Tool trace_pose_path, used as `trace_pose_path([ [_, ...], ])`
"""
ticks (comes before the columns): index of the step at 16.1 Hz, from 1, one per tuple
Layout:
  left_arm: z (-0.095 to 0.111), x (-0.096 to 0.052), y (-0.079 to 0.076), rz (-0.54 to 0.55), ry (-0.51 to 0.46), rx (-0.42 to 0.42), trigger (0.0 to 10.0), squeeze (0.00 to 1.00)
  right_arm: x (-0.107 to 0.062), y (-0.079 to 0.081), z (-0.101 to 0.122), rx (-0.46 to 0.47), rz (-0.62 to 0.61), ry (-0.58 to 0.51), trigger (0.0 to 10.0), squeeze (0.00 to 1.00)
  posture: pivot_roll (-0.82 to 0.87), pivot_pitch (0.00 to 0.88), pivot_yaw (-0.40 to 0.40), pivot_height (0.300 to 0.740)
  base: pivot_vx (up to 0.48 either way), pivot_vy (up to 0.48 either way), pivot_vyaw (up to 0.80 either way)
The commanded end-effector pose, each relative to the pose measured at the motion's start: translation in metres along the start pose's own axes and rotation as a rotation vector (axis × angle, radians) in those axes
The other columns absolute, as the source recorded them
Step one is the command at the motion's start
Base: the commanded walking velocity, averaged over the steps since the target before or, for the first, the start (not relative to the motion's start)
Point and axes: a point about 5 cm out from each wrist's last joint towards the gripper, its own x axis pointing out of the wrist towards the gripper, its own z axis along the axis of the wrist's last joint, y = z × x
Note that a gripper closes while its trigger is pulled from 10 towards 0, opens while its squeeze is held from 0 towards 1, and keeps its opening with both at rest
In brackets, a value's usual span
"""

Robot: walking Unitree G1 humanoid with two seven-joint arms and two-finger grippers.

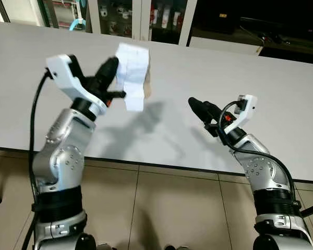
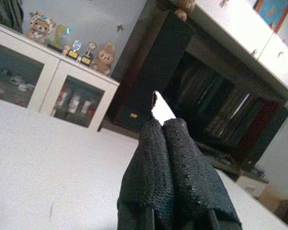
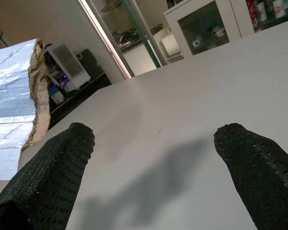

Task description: Picking trash to rubbish bin

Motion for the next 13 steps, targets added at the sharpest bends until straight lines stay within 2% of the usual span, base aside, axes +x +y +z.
trace_pose_path([
  [1,-0.001,0.004,-0.003,-0.033,0.006,-0.049,10.0,0.0,0.001,-0.001,0.007,0.028,0.005,-0.032,10.0,1.0,-0.02,0.065,-0.101,0.74,0.0,0.0,0.0],
  [2,0.0,0.004,-0.002,-0.03,-0.008,-0.089,10.0,0.0,0.001,-0.001,0.008,0.043,0.003,-0.04,10.0,1.0,-0.02,0.065,-0.101,0.74,0.0,0.0,0.0],
  [3,0.001,0.005,-0.002,-0.032,-0.023,-0.136,10.0,0.0,0.002,-0.002,0.008,0.073,-0.006,-0.045,10.0,0.58,-0.02,0.066,-0.101,0.74,0.0,0.0,0.0],
  [4,0.002,0.006,-0.003,-0.035,-0.025,-0.152,10.0,0.0,0.003,-0.002,0.007,0.083,0.001,-0.047,10.0,0.0,-0.02,0.066,-0.101,0.74,0.0,0.0,0.0],
  [5,0.002,0.007,-0.004,-0.042,-0.029,-0.168,10.0,0.0,0.004,-0.001,0.007,0.083,0.003,-0.047,10.0,0.0,-0.02,0.066,-0.101,0.74,0.0,0.0,0.0],
  [7,0.003,0.008,-0.006,-0.059,-0.046,-0.226,10.0,0.0,0.007,0.004,0.007,0.157,0.026,-0.068,10.0,0.0,-0.02,0.065,-0.101,0.74,0.0,0.0,0.0],
  [9,0.004,0.009,-0.006,-0.06,-0.049,-0.25,10.0,0.0,0.011,0.009,0.008,0.182,0.046,-0.091,10.0,0.0,-0.02,0.065,-0.099,0.74,0.0,0.0,0.0],
  [10,0.003,0.01,-0.007,-0.066,-0.05,-0.263,10.0,0.0,0.013,0.013,0.012,0.209,0.077,-0.12,10.0,0.0,-0.02,0.065,-0.097,0.74,0.0,0.0,0.0],
  [12,0.002,0.011,-0.01,-0.08,-0.04,-0.275,10.0,0.0,0.013,0.023,0.023,0.321,0.169,-0.226,10.0,0.0,-0.02,0.065,-0.097,0.74,0.0,0.0,0.0],
  [13,0.001,0.012,-0.012,-0.091,-0.033,-0.28,10.0,0.0,0.013,0.027,0.025,0.333,0.196,-0.25,10.0,0.0,-0.02,0.067,-0.098,0.74,0.0,0.0,0.0],
])
